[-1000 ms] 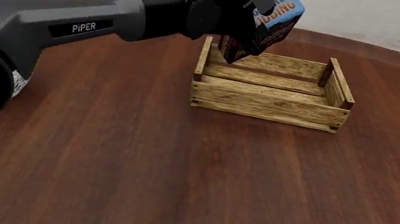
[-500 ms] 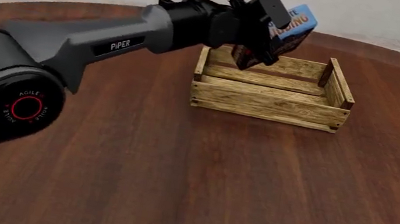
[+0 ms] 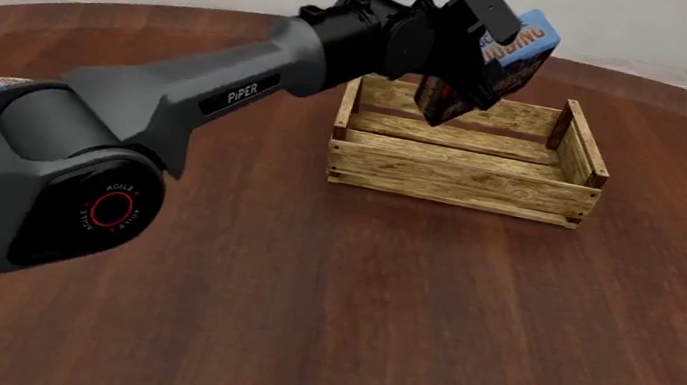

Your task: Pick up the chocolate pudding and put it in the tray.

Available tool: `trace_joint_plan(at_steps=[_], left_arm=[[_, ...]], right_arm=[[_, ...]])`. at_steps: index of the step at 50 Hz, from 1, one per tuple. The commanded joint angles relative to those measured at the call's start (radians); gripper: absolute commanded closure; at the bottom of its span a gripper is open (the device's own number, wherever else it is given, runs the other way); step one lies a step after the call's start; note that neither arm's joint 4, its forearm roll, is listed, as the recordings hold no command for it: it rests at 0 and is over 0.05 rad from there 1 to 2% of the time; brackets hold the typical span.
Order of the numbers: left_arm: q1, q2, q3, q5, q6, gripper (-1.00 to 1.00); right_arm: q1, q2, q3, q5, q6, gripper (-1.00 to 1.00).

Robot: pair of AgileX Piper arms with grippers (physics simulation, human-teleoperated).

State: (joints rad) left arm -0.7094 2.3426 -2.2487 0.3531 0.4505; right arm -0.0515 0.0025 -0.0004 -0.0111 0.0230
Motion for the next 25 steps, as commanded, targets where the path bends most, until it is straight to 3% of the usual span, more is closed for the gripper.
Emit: trace_joint_plan(at_steps=[1, 25], left_arm=[[0.001, 0.038, -0.068, 0.027, -0.012, 1.0], [0.017, 0.118, -0.136, 0.037, -0.023, 1.0]], right_arm=[[-0.004, 0.0, 0.0, -0.001, 0.001, -1.0], [-0.008, 0.006, -0.03, 0.022, 0.004, -1.0]])
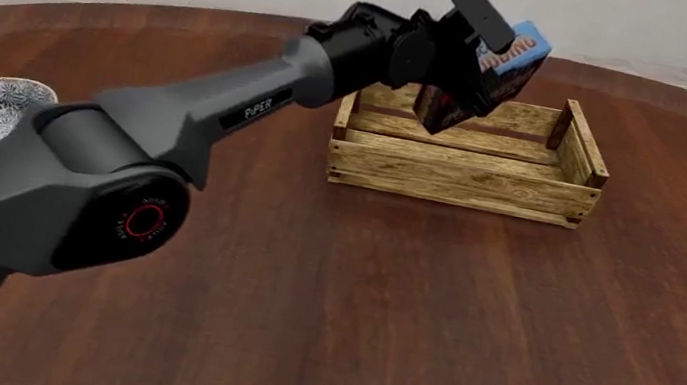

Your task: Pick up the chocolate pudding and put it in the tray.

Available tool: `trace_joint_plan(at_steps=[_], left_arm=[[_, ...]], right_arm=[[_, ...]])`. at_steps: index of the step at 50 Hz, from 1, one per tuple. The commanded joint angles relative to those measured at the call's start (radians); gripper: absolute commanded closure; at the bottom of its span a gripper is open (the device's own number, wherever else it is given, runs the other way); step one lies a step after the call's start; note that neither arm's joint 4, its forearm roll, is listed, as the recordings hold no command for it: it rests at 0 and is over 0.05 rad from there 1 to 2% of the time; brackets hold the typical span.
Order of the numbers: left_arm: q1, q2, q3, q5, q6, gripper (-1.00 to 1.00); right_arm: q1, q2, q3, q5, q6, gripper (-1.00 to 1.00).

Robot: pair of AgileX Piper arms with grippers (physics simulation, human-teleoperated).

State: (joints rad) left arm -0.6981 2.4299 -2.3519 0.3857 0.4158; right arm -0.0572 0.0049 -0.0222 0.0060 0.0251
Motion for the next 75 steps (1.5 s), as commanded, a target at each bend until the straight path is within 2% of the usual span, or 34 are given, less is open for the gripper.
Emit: trace_joint_plan(at_steps=[1, 24, 34, 45, 60, 70, 75], left_arm=[[0.005, 0.033, -0.033, 0.003, 0.011, 1.0], [0.01, 0.079, -0.043, -0.016, 0.022, 1.0], [0.019, 0.106, -0.089, 0.002, 0.017, 1.0], [0.012, 0.111, -0.065, -0.021, 0.007, 1.0], [0.013, 0.16, -0.133, 0.008, 0.004, 1.0], [0.007, 0.164, -0.124, -0.002, 0.002, 1.0], [0.011, 0.201, -0.185, 0.031, -0.006, 1.0]], right_arm=[[-0.002, 0.004, -0.006, 0.003, 0.001, -1.0], [-0.005, -0.003, 0.017, -0.015, -0.004, -1.0], [-0.005, -0.003, 0.01, -0.007, -0.007, -1.0], [-0.006, -0.004, 0.005, -0.003, -0.009, -1.0], [-0.01, -0.003, 0.01, -0.008, -0.004, -1.0], [-0.012, -0.003, 0.013, -0.01, -0.002, -1.0], [-0.013, -0.003, 0.014, -0.01, -0.002, -1.0]])
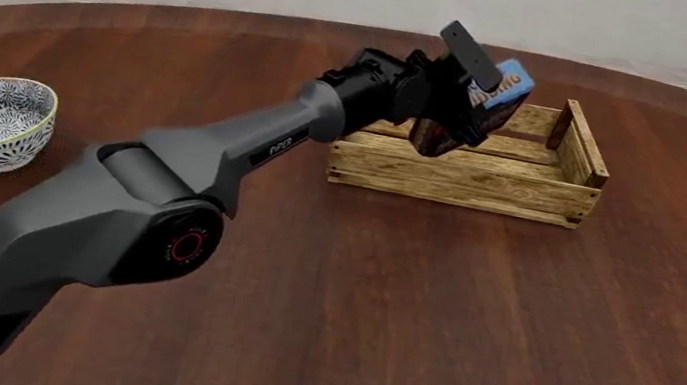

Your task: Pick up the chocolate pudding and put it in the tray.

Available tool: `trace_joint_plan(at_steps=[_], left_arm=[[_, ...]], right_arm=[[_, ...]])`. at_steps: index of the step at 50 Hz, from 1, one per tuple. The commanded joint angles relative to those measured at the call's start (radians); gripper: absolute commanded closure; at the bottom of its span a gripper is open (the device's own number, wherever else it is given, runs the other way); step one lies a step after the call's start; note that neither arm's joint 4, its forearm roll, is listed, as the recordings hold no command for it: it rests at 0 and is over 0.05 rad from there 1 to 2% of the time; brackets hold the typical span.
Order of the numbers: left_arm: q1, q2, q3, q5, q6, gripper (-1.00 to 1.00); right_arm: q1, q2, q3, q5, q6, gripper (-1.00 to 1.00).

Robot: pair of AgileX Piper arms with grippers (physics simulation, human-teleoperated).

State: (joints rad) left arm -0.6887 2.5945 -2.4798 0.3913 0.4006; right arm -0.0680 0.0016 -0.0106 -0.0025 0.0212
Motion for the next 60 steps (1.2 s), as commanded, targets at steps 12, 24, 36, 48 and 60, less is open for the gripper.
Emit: trace_joint_plan(at_steps=[12, 24, 36, 48, 60], left_arm=[[0.008, 0.09, -0.152, 0.076, 0.004, 1.0], [0.009, 0.145, -0.248, 0.133, -0.011, 1.0], [0.02, 0.186, -0.334, 0.18, -0.028, 1.0], [0.024, 0.199, -0.341, 0.18, -0.031, 1.0], [0.023, 0.206, -0.343, 0.181, -0.035, 1.0]], right_arm=[[-0.004, 0.001, 0.004, -0.003, 0.005, -1.0], [-0.003, 0.0, -0.003, 0.003, 0.0, -1.0], [0.001, 0.0, -0.008, 0.007, -0.008, -1.0], [0.001, 0.0, -0.002, 0.0, -0.01, -1.0], [0.0, 0.0, -0.003, -0.001, -0.012, -1.0]])
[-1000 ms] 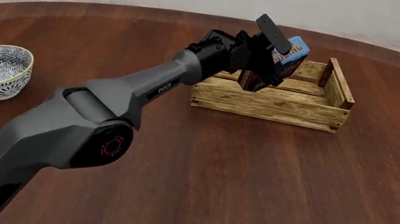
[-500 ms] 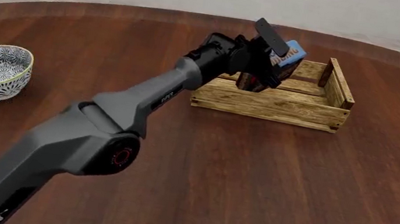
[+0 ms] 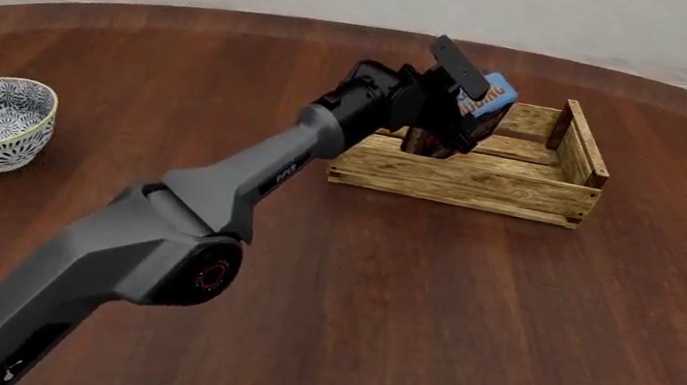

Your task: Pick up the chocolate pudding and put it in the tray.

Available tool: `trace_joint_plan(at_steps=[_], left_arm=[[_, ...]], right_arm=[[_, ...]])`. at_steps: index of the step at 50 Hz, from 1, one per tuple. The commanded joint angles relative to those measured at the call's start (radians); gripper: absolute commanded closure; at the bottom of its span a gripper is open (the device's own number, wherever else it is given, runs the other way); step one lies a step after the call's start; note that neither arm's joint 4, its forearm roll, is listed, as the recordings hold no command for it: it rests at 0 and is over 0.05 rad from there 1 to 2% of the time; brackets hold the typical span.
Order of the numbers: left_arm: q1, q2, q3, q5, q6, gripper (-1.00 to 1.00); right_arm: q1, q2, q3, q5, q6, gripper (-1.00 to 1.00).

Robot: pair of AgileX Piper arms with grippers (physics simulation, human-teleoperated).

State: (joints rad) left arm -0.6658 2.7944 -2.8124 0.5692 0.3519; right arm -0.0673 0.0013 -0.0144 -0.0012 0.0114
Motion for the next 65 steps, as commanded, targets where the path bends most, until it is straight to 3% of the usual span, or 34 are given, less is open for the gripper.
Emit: trace_joint_plan(at_steps=[1, 65], left_arm=[[0.0, 0.007, -0.01, 0.002, 0.013, 1.0], [0.005, 0.044, -0.011, -0.008, 0.005, 1.0]], right_arm=[[-0.002, 0.0, 0.001, -0.003, -0.002, -1.0], [-0.002, 0.0, 0.013, -0.014, -0.005, -1.0]])
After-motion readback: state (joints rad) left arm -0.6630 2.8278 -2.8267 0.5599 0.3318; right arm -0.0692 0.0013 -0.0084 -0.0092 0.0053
